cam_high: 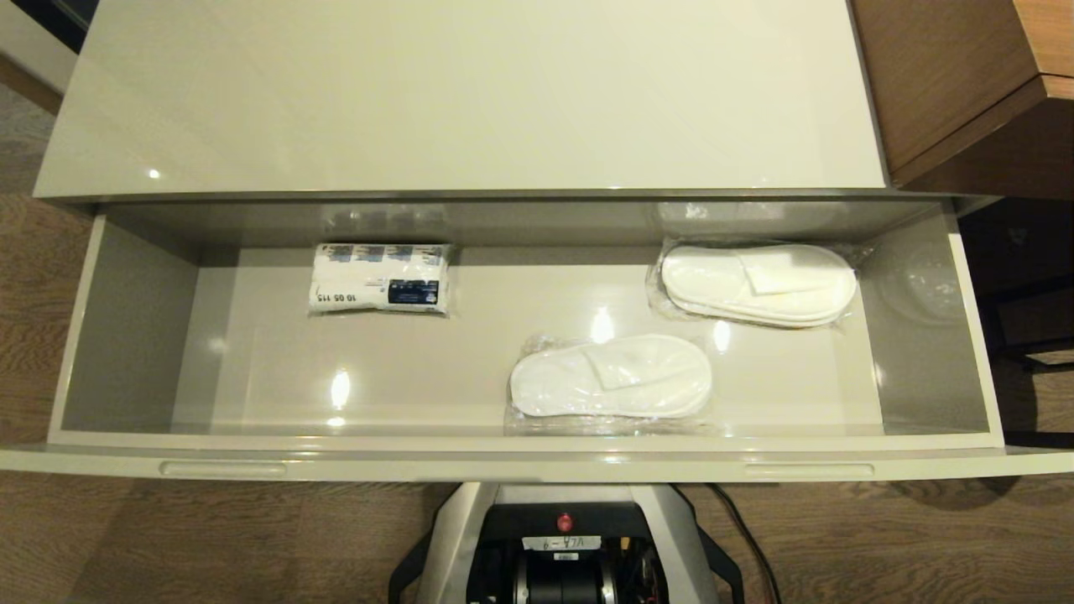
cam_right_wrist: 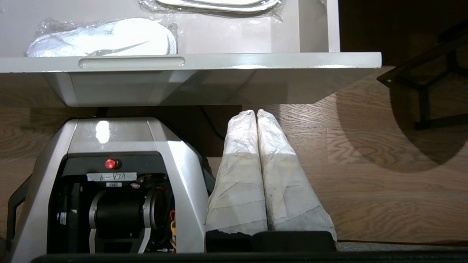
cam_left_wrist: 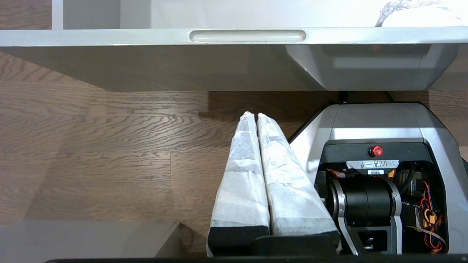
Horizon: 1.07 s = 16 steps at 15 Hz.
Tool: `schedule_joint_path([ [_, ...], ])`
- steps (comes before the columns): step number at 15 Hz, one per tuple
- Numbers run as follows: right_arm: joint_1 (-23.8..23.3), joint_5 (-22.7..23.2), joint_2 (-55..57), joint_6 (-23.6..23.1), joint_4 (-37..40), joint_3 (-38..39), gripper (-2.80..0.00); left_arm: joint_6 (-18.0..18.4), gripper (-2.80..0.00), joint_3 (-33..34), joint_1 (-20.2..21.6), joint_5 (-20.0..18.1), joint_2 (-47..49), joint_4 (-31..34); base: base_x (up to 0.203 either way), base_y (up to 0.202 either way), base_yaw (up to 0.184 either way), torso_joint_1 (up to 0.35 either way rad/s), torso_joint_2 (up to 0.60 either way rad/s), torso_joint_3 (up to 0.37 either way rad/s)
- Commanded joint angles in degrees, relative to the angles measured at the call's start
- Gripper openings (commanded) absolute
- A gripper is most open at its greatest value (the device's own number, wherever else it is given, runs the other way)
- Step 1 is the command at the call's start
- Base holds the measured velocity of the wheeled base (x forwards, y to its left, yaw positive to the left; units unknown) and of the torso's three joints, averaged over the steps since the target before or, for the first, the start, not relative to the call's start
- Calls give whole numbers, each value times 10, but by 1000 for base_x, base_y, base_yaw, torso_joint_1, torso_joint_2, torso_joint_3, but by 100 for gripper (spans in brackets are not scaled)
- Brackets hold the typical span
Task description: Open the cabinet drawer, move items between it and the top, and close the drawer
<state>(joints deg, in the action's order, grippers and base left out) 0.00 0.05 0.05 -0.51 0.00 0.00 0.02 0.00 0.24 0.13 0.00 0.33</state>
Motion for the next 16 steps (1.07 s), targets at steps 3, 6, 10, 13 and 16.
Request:
schedule_joint_path([
  [3, 0, 0, 0, 0, -1, 1, -280, 0, -280, 0, 0, 0, 1, 0, 0, 0, 0, 0, 0, 0],
  [6, 1, 0, 0, 0, 0, 1, -280, 0, -280, 0, 0, 0, 1, 0, 0, 0, 0, 0, 0, 0],
  [10, 0, 0, 0, 0, -1, 1, -280, 0, -280, 0, 0, 0, 1, 0, 0, 0, 0, 0, 0, 0],
  [13, 0, 0, 0, 0, 0, 1, -280, 0, -280, 0, 0, 0, 1, 0, 0, 0, 0, 0, 0, 0],
  [16, 1, 0, 0, 0, 0, 1, -280, 0, -280, 0, 0, 0, 1, 0, 0, 0, 0, 0, 0, 0],
])
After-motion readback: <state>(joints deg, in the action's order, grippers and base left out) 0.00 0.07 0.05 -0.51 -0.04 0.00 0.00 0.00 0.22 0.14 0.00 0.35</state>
